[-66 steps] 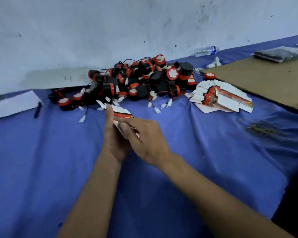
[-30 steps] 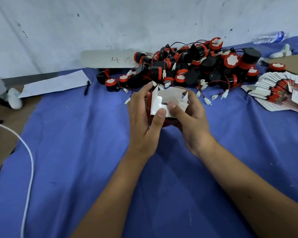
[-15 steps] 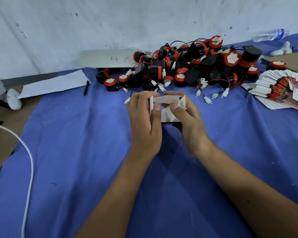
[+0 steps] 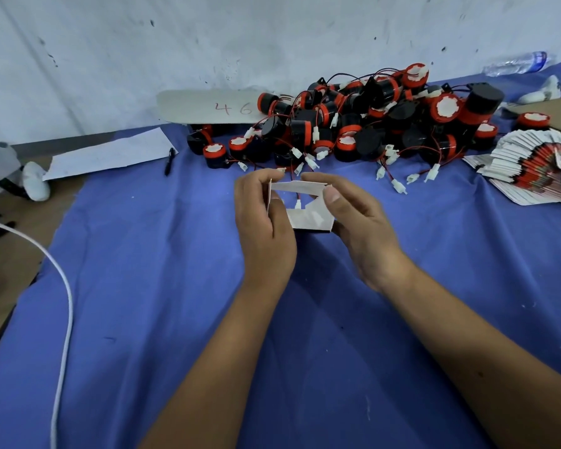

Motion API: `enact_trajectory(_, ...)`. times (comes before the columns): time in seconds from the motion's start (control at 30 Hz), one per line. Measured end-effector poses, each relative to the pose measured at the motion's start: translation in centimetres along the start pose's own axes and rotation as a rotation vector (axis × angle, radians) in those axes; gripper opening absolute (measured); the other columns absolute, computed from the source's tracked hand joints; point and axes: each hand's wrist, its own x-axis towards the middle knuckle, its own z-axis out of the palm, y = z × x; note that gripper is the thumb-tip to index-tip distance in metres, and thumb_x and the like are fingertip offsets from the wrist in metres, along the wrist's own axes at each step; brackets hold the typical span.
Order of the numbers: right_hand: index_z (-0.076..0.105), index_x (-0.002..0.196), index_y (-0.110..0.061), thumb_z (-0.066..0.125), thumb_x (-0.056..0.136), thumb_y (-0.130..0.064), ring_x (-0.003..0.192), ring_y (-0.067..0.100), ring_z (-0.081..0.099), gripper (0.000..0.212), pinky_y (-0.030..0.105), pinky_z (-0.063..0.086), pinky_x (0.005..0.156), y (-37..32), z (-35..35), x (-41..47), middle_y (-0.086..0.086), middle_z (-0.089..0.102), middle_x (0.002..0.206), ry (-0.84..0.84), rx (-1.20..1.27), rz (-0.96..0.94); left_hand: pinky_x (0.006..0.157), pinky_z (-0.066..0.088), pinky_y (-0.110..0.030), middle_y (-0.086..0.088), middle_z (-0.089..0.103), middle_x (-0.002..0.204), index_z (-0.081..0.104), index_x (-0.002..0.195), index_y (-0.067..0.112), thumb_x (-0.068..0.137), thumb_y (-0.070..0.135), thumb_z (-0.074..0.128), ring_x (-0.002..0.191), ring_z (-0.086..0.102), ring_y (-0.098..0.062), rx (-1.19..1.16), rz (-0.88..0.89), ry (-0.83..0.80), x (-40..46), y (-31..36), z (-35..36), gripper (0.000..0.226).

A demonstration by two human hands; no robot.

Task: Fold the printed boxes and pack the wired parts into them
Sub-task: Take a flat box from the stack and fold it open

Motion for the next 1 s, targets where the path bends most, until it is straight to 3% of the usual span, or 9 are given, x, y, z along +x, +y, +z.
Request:
enact_trajectory(0.2, 0.069, 0.122, -0.024, 0.063, 0.096, -0.017, 0.106, 0.009, 0.065, 0.028, 0.025, 0.056, 0.082, 0.1, 0.2, -0.2, -0.005, 0.069, 0.121, -0.015, -0.082, -0.08, 0.091, 0.048, -0.03, 0.01, 0.065, 0.109, 0.063, 0.109, 0.026, 0.103, 0.006, 0.044, 0.105, 0.06, -0.018, 0.011, 0.055, -0.059, -0.1, 0.6, 0.2, 0.028)
enact_trajectory(0.3, 0.057, 0.132, -0.038, 0.062, 0.094, -0.044, 0.122, 0.018, 0.056, 0.038, 0.037, 0.054, 0.096, 0.3, 0.5, -0.4, -0.015, 0.061, 0.129, -0.054, -0.268, -0.093, 0.089, 0.051, -0.037, 0.012, 0.068, 0.105, 0.062, 0.107, 0.025, 0.108, 0.02, 0.044, 0.102, 0.062, -0.019, 0.002, 0.002, -0.017, -0.3, 0.5, 0.1, 0.019)
enact_trajectory(0.37, 0.046, 0.142, -0.044, 0.048, 0.093, -0.063, 0.137, 0.013, 0.041, 0.052, 0.032, 0.043, 0.107, 0.6, 0.8, -0.7, -0.021, 0.051, 0.139, -0.112, -0.328, -0.065, 0.089, 0.053, -0.044, 0.004, 0.07, 0.105, 0.066, 0.109, 0.017, 0.109, 0.027, 0.046, 0.102, 0.065, -0.021, -0.015, -0.059, 0.006, -0.3, 0.4, 0.0, 0.022)
enact_trajectory(0.47, 0.039, 0.149, -0.047, 0.029, 0.101, -0.061, 0.147, 0.002, 0.022, 0.051, 0.027, 0.027, 0.115, 0.9, 1.0, -0.8, -0.026, 0.041, 0.149, -0.127, -0.282, -0.032, 0.088, 0.054, -0.043, 0.002, 0.071, 0.102, 0.068, 0.107, 0.014, 0.11, 0.027, 0.049, 0.099, 0.066, -0.018, -0.009, -0.104, 0.064, -0.2, 0.4, 0.1, 0.023)
enact_trajectory(0.6, 0.053, 0.142, -0.036, 0.043, 0.102, -0.037, 0.137, 0.023, 0.044, 0.042, 0.041, 0.044, 0.111, 0.6, 1.1, -0.3, 0.003, 0.056, 0.14, -0.075, -0.197, -0.034, 0.086, 0.054, -0.037, 0.007, 0.07, 0.099, 0.067, 0.103, 0.019, 0.109, 0.025, 0.051, 0.097, 0.065, -0.016, -0.034, -0.113, 0.075, -0.6, 0.8, 0.5, 0.018)
enact_trajectory(0.7, 0.059, 0.136, -0.03, 0.058, 0.097, -0.024, 0.117, 0.025, 0.062, 0.04, 0.034, 0.056, 0.091, 0.4, 0.8, -0.1, 0.004, 0.064, 0.129, -0.021, -0.063, -0.072, 0.087, 0.053, -0.041, 0.005, 0.069, 0.102, 0.066, 0.105, 0.02, 0.108, 0.025, 0.052, 0.101, 0.064, -0.018, -0.055, -0.075, 0.022, -1.0, 1.2, 0.9, 0.016)
enact_trajectory(0.8, 0.055, 0.142, -0.033, 0.061, 0.097, -0.02, 0.109, 0.027, 0.066, 0.047, 0.04, 0.056, 0.093, 0.3, 0.2, 0.0, 0.009, 0.066, 0.124, -0.006, 0.004, -0.07, 0.095, 0.05, -0.039, 0.011, 0.067, 0.113, 0.067, 0.115, 0.021, 0.108, 0.03, 0.048, 0.112, 0.06, -0.018, -0.026, 0.01, -0.059, -1.1, 1.4, 1.0, 0.022)
enact_trajectory(0.9, 0.042, 0.15, -0.038, 0.055, 0.104, -0.021, 0.113, 0.025, 0.065, 0.051, 0.05, 0.054, 0.098, 0.7, -0.1, 0.1, 0.006, 0.064, 0.127, 0.015, -0.206, -0.166, 0.107, 0.039, -0.027, 0.027, 0.055, 0.126, 0.056, 0.138, 0.031, 0.104, 0.054, 0.037, 0.127, 0.044, -0.008, -0.009, 0.022, -0.205, -1.1, 1.4, 1.0, 0.045)
enact_trajectory(1.0, 0.033, 0.155, -0.035, 0.045, 0.107, -0.028, 0.115, 0.022, 0.059, 0.05, 0.047, 0.053, 0.093, 1.2, -0.3, 0.3, 0.001, 0.055, 0.132, 0.11, -0.468, -0.283, 0.12, 0.028, -0.036, 0.033, 0.05, 0.136, 0.039, 0.148, 0.046, 0.101, 0.072, 0.021, 0.14, 0.038, -0.017, -0.103, 0.01, -0.315, -1.0, 1.3, 0.8, 0.057)
